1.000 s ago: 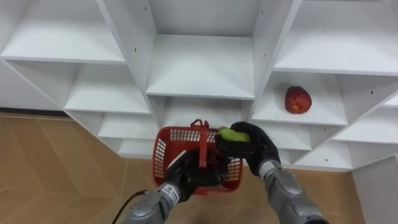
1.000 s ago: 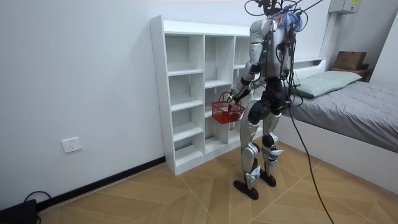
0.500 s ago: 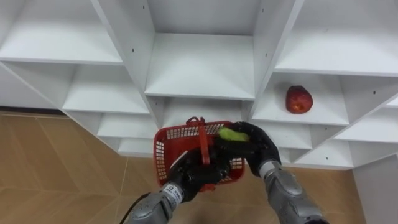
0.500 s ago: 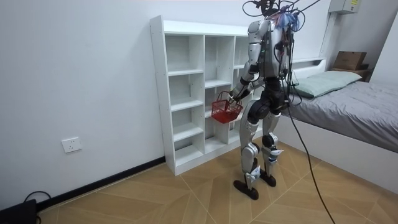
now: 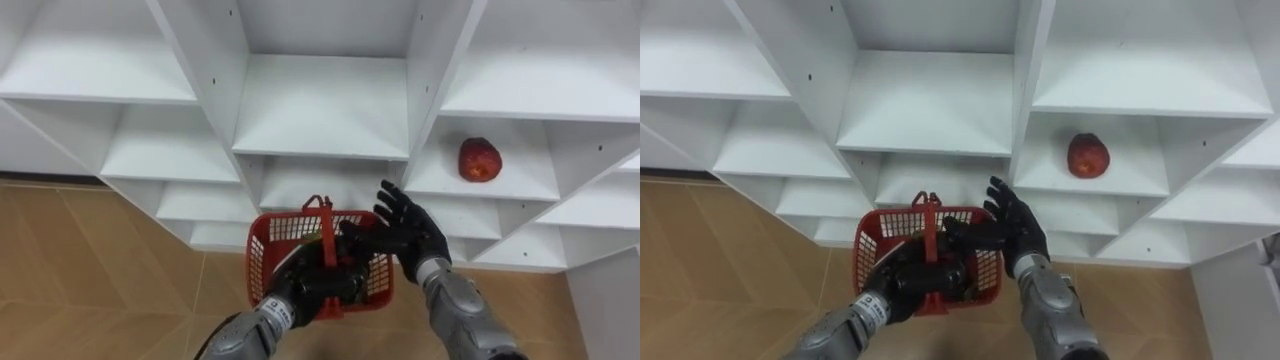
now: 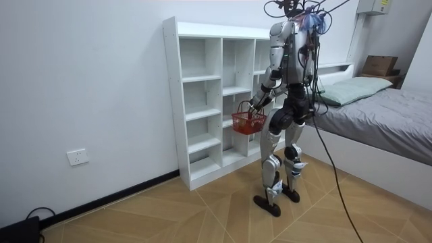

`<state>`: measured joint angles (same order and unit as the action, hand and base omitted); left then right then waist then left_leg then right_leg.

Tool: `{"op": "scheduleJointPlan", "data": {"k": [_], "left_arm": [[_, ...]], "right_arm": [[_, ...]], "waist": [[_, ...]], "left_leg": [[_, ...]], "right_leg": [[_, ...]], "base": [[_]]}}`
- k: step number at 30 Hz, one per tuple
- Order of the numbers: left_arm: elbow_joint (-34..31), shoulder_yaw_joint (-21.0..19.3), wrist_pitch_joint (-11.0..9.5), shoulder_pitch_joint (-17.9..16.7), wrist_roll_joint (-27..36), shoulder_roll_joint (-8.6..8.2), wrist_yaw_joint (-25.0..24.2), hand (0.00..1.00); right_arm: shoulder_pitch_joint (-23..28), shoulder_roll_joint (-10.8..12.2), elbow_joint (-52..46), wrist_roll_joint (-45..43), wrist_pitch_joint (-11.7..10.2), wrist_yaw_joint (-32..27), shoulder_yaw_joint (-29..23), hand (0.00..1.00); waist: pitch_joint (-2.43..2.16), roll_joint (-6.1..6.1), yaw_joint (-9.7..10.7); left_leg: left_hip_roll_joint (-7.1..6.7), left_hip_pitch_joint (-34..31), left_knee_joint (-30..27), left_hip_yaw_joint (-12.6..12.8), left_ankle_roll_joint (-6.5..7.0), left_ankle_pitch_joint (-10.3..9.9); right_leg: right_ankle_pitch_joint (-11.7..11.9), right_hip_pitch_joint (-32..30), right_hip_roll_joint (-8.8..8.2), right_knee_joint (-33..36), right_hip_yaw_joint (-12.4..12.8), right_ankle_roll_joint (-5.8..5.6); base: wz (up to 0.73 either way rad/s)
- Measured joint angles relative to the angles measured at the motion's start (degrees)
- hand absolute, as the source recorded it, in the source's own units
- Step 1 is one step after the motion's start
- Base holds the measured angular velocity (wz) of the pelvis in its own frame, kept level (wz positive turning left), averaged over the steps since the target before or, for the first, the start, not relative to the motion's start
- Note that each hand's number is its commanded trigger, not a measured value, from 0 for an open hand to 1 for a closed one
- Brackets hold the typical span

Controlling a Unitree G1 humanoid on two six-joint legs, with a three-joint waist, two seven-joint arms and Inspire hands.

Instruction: Collect fruits from the closet

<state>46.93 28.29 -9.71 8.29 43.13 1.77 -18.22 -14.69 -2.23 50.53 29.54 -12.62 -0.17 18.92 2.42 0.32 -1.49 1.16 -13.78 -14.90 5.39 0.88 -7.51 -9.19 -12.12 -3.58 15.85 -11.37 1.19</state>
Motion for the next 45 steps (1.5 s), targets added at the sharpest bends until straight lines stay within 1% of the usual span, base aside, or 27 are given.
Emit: {"op": "scheduleJointPlan", "data": {"k": [3, 7, 15, 22, 25, 28, 31, 33, 35, 37, 38, 40, 41, 43, 44, 45], "left_arm": [[0.0, -0.02, 0.0, -0.01, -0.03, 0.04, 0.0, 1.0], [-0.03, -0.02, 0.0, 0.0, -0.03, 0.37, 0.0, 1.0], [-0.04, -0.05, 0.0, 0.0, -0.11, 0.46, 0.0, 1.0], [-0.07, -0.13, -0.01, 0.0, -0.43, 0.55, 0.0, 1.0], [-0.08, -0.17, -0.02, 0.0, -1.33, 1.01, 0.01, 1.0], [-0.1, -0.32, -0.03, 0.0, -2.7, 1.74, 0.06, 1.0], [-0.11, -0.37, -0.03, -0.02, -4.97, 2.68, 0.04, 1.0], [-0.12, -0.38, -0.03, -0.09, -6.8, 3.4, 0.04, 1.0], [-0.22, -0.56, -0.03, -0.14, -6.86, 3.86, 0.04, 1.0], [-0.83, -0.62, -0.03, -0.51, -6.85, 4.29, 0.02, 1.0], [-1.36, -0.85, -0.03, -0.9, -6.8, 4.53, -0.1, 1.0], [-2.38, -1.79, -0.03, -1.84, -6.67, 4.85, -0.12, 1.0], [-3.14, -2.31, -0.03, -2.72, -6.68, 5.13, 0.01, 1.0], [-4.17, -3.32, -0.03, -4.0, -6.69, 5.68, 0.34, 1.0], [-4.37, -3.7, -0.04, -4.67, -6.69, 6.0, 0.62, 1.0], [-4.4, -4.06, -0.03, -5.16, -6.71, 6.28, 0.94, 1.0]], "right_arm": [[0.0, -0.05, 0.0, -1.64, -0.52, -0.04, -0.03, 0.0], [0.0, -0.04, -0.01, -2.58, -0.6, -0.04, 0.11, 0.0], [0.0, -0.1, 0.01, -2.89, -0.63, -0.04, 0.21, 0.0], [0.0, -0.15, 0.01, -3.06, -0.71, -0.04, 0.63, 0.0], [0.01, -0.14, 0.02, -3.14, -0.71, -0.04, 0.71, 0.0], [0.24, -0.86, 0.28, -3.14, -0.72, 0.01, 0.89, 0.0], [0.56, -2.01, 0.27, -4.1, -0.72, 0.11, 2.36, 0.0], [1.38, -2.59, -0.12, -4.11, -0.72, -0.04, 2.46, 0.0], [1.66, -2.61, -0.13, -4.11, -0.72, -0.11, 2.47, 0.0], [2.03, -2.66, -0.45, -4.1, -0.72, -0.08, 2.43, 0.0], [2.77, -2.91, -1.8, -4.11, -0.71, -0.11, 2.39, 0.0], [4.31, -3.54, -4.65, -3.87, -0.74, -0.25, 2.38, 0.0], [5.88, -4.17, -6.7, -3.55, -0.83, -0.33, 2.37, 0.0], [7.46, -4.77, -8.21, -3.56, -1.14, -0.39, 2.36, 0.0], [8.15, -4.91, -8.68, -3.58, -1.14, -0.52, 2.31, 0.0], [8.32, -4.92, -8.72, -3.75, -1.14, -0.52, 2.32, 0.0]], "waist": [[-0.04, 0.06, -0.08], [-0.07, 0.24, -0.24], [-0.09, 1.09, -0.19], [-0.13, 1.14, -0.17], [-0.11, 1.11, -0.16], [-0.1, 1.09, -0.12], [-0.07, 0.98, -0.17], [-0.07, 0.74, -0.18], [-0.06, 0.37, -0.11], [-0.22, -0.09, -0.08], [-0.37, -0.33, -0.04], [-0.46, -0.39, 0.15], [-0.53, -0.4, 0.38], [-0.61, -0.47, 0.7], [-0.92, -0.44, 0.74], [-1.0, -0.32, 0.78]], "left_leg": [[0.01, -0.09, -0.03, -0.08, 0.0, 0.0], [0.04, -0.4, -0.41, -0.26, 0.0, -0.01], [0.01, -0.6, -0.52, -0.66, -0.01, -0.01], [0.02, -0.47, -0.53, -0.65, -0.01, -0.01], [0.03, -0.44, -0.52, -0.63, -0.01, 0.0], [0.02, -0.39, -0.5, -0.65, -0.02, 0.0], [-0.04, -0.03, -0.31, -0.74, -0.01, 0.0], [-0.13, 0.6, -0.29, -0.8, -0.01, 0.0], [-0.2, 0.97, -0.2, -0.86, -0.01, 0.0], [-0.21, 1.13, -0.15, -0.94, -0.01, 0.0], [-0.24, 1.09, -0.22, -1.06, -0.01, 0.0], [-0.35, 1.15, -0.32, -1.56, -0.01, 0.0], [-0.39, 1.52, -0.31, -1.91, -0.01, 0.0], [-0.48, 2.4, -0.1, -2.45, -0.01, 0.0], [-0.48, 2.95, 0.21, -2.42, -0.01, 0.0], [-0.47, 3.49, 0.43, -2.31, -0.01, -0.01]], "right_leg": [[0.0, 0.0, 0.0, 0.0, -0.15, 0.0], [0.0, -0.01, -0.01, 0.01, -0.38, 0.01], [0.02, 0.03, -0.1, 0.17, -1.01, 0.03], [0.03, 0.06, -0.11, 0.34, -1.03, 0.05], [0.03, 0.06, -0.08, 0.33, -0.97, 0.05], [0.04, 0.16, -0.09, 0.14, -1.1, 0.06], [0.04, 0.48, -0.18, 0.05, -1.38, 0.06], [-0.05, 1.28, -0.26, -0.2, -1.55, -0.02], [-0.19, 1.74, -0.35, -0.25, -1.93, -0.04], [-0.24, 2.0, -0.39, -0.28, -2.22, -0.05], [-0.25, 2.06, -0.42, -0.3, -2.4, -0.06], [-0.24, 2.66, -0.46, -0.67, -3.05, -0.06], [-0.17, 3.67, -0.42, -1.33, -3.42, -0.15], [-0.15, 5.07, -0.38, -2.05, -4.12, -0.2], [-0.14, 5.56, -0.38, -2.36, -4.27, -0.22], [-0.15, 5.98, -0.37, -2.63, -4.26, -0.24]], "base": [[0.0], [0.02], [0.03], [0.0], [0.0], [0.0], [0.0], [0.03], [0.07], [0.07], [0.1], [0.17], [0.26], [0.21], [0.04], [0.0]]}}
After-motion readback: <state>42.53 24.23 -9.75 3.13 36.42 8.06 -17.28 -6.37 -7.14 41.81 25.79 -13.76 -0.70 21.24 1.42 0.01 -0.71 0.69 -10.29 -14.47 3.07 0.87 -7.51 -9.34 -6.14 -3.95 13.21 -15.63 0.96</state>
